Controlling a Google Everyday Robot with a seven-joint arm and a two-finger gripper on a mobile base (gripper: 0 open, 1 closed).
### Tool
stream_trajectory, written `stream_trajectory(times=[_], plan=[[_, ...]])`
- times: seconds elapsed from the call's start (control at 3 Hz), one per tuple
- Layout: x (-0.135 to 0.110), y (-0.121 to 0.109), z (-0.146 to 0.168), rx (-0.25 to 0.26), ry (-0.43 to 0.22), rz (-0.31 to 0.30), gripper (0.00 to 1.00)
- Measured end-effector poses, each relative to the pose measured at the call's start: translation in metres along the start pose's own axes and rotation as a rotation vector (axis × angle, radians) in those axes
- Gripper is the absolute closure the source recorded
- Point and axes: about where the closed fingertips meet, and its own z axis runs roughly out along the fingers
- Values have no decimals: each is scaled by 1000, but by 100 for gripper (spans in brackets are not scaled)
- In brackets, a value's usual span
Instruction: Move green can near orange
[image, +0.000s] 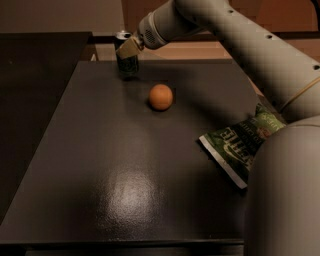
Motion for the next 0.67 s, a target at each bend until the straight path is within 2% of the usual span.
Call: stream_trajectory(times=[0.67], plan=[[50,-25,-57,64,51,40,100]])
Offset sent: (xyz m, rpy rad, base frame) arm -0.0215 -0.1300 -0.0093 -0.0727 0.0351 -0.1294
